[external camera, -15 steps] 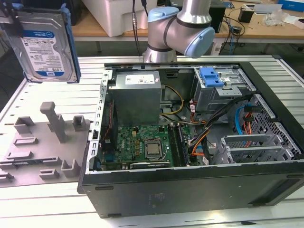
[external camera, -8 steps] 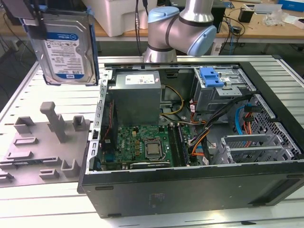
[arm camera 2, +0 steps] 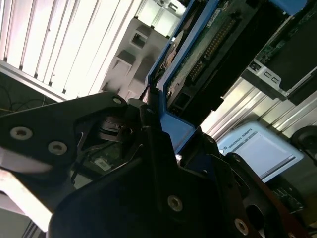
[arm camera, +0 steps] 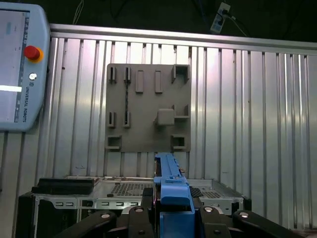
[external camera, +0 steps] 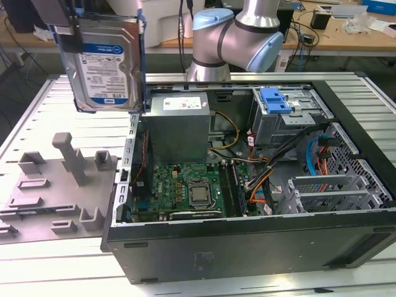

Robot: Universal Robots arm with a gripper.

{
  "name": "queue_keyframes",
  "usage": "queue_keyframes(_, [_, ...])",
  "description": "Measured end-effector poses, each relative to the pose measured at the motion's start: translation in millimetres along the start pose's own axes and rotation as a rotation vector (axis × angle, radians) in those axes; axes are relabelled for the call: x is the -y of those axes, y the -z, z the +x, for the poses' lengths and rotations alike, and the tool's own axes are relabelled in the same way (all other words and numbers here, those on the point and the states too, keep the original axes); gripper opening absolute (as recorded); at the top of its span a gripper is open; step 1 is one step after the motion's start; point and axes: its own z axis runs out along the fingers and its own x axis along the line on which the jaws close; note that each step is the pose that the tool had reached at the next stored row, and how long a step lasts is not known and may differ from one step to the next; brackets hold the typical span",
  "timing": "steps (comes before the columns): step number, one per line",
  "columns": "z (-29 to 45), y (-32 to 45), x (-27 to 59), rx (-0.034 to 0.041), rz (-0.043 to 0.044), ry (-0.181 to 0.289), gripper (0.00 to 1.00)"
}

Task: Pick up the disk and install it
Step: 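Pick up the disk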

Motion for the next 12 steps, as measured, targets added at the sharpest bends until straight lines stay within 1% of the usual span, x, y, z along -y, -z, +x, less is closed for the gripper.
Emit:
queue_keyframes(1, [1.0, 0.6, 3.8, 0.0001, -0.0005, 0.000, 0.37])
queue_keyframes(3, [4.1, 2.3, 16.0, 0.0001, -0.0016, 0.000, 0.37])
queue_keyframes(4, [5.1, 2.9, 20.5, 0.0002, -0.0021, 0.000, 0.37])
queue_keyframes(5, [5.9, 3.4, 23.9, 0.0001, -0.0025, 0.000, 0.37])
queue_keyframes(6, [7.0, 4.1, 29.0, 0.0002, -0.0030, 0.000, 0.37])
queue_keyframes(10, [10.2, 6.1, 43.0, 0.0003, -0.0044, 0.000, 0.37])
queue_keyframes(12, [12.3, 7.3, 51.7, 0.0003, -0.0053, 0.000, 0.37])
